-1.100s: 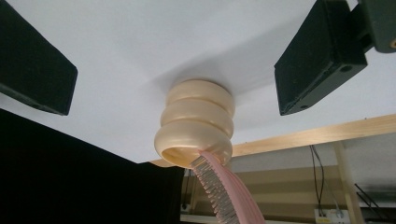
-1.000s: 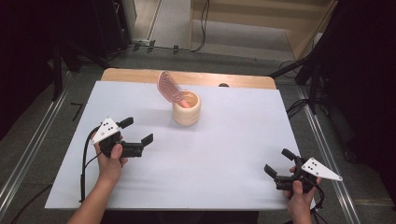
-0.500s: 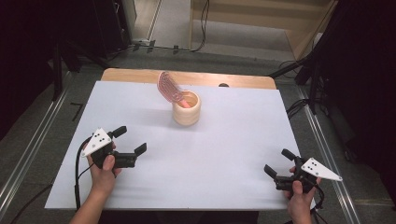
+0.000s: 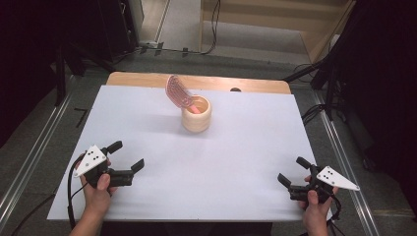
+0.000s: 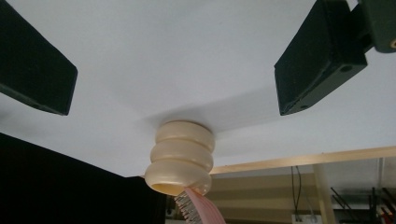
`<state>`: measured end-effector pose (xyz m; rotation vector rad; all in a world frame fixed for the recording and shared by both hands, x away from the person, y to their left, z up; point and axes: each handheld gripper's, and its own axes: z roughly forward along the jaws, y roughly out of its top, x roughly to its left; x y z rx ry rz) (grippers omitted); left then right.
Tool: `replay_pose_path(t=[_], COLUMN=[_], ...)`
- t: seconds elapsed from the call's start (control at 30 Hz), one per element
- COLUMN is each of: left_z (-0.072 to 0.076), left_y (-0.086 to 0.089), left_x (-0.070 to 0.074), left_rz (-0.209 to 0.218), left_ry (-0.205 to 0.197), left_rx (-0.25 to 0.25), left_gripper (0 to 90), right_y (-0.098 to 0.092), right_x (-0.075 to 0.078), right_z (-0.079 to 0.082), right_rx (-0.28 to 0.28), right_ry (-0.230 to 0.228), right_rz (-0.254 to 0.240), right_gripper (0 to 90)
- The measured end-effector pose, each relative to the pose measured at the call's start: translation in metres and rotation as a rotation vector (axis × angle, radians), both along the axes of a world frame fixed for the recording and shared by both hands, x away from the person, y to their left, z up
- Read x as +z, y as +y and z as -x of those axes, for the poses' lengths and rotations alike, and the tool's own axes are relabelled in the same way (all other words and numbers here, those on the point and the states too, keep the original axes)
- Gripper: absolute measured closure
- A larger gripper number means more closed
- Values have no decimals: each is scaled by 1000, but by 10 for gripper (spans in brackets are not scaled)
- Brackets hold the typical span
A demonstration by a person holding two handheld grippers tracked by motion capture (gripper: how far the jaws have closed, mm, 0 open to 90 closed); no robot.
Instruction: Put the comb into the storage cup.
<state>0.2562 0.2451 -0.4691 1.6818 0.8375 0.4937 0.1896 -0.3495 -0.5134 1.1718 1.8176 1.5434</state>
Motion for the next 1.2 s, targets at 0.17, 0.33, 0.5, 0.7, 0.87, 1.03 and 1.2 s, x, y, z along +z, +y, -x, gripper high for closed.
replay_pose_path(t=[0.17,0.33,0.5,0.7,0.87,1.03,1.2], left_z=[5,9,13,16,20,22,24], left_y=[8,17,25,36,44,52,60], left_x=[-2,-5,-6,-8,-11,-13,-13], left_rz=[1,1,3,-3,-19,-28,-32], left_ry=[1,6,9,25,30,40,38], left_rx=[12,22,32,50,55,62,67], left_gripper=[0,0,0,0,0,0,0], right_y=[0,0,0,0,0,0,0], right_x=[0,0,0,0,0,0,-1], right_z=[0,0,0,1,1,1,1], right_rx=[-1,-2,-7,-7,-10,-17,-19], right_ry=[1,1,3,3,4,2,3], right_rz=[0,1,-1,1,-4,-6,-4], right_gripper=[0,0,0,0,0,0,0])
